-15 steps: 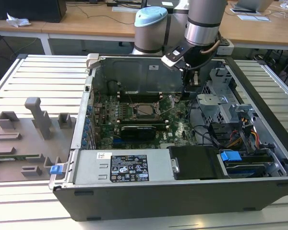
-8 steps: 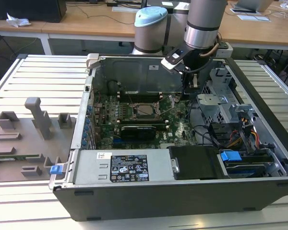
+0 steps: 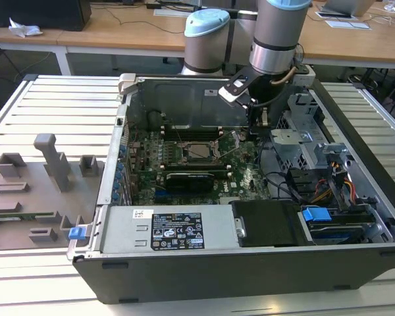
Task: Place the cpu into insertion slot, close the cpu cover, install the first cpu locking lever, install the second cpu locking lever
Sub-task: 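Close the cpu cover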
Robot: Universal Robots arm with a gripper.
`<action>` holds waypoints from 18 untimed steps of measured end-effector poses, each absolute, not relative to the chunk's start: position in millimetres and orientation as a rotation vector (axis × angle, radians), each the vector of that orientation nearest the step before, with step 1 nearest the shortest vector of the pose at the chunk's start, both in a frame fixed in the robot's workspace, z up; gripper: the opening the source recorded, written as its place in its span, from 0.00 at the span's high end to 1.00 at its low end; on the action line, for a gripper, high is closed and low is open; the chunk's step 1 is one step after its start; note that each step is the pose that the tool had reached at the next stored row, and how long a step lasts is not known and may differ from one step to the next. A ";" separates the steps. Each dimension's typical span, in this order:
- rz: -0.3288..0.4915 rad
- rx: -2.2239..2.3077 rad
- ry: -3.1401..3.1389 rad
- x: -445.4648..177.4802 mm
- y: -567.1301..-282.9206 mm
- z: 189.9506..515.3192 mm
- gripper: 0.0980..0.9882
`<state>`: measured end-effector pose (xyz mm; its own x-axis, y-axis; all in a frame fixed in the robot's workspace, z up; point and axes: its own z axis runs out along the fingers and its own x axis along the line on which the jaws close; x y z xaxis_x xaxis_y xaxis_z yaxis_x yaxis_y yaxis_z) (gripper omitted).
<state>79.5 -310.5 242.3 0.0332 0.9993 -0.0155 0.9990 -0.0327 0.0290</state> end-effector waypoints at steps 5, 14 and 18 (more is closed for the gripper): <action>-0.031 2.256 2.183 79.6 -310.4 241.2 0.99; -0.061 2.271 2.198 68.4 -310.4 240.1 0.99; -0.059 2.271 2.198 58.7 -310.4 240.1 0.99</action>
